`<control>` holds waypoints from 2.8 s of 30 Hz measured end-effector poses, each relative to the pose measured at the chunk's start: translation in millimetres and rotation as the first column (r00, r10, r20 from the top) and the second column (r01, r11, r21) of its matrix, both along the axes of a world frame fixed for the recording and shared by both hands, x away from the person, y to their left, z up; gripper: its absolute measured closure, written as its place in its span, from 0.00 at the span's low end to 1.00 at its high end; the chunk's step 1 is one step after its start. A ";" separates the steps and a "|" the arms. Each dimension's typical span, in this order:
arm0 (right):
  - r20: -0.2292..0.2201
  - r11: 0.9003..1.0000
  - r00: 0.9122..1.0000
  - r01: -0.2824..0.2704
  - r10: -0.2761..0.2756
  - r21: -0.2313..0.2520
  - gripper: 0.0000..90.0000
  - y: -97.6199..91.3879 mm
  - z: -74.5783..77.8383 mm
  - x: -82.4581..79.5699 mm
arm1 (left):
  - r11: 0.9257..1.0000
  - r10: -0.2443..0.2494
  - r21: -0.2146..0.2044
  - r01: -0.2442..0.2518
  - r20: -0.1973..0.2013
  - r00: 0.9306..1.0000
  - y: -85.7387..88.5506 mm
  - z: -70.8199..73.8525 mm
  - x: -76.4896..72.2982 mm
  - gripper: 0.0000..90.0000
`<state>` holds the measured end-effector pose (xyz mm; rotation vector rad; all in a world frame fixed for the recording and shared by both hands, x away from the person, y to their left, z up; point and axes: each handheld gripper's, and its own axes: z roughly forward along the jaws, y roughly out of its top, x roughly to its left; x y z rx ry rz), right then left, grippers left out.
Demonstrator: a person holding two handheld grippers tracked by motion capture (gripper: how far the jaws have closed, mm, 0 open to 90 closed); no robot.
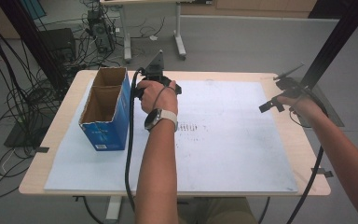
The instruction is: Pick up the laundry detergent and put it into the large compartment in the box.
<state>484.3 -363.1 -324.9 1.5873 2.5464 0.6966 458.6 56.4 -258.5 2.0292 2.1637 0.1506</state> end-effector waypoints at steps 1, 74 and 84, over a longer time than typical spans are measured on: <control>0.000 1.000 1.000 -0.001 0.001 -0.002 0.09 -0.1 -0.1 0.1 | 1.000 0.000 0.000 0.000 0.001 1.000 0.1 0.0 0.0 0.11; -0.010 1.000 1.000 0.003 -0.003 -0.002 0.09 -1.6 -4.2 0.5 | 1.000 -0.006 0.000 0.006 -0.022 1.000 1.7 -3.2 5.2 0.10; -0.013 1.000 1.000 0.009 -0.009 0.000 0.09 -4.0 -6.3 0.6 | 1.000 -0.008 0.010 0.009 -0.030 1.000 1.1 -7.4 8.9 0.11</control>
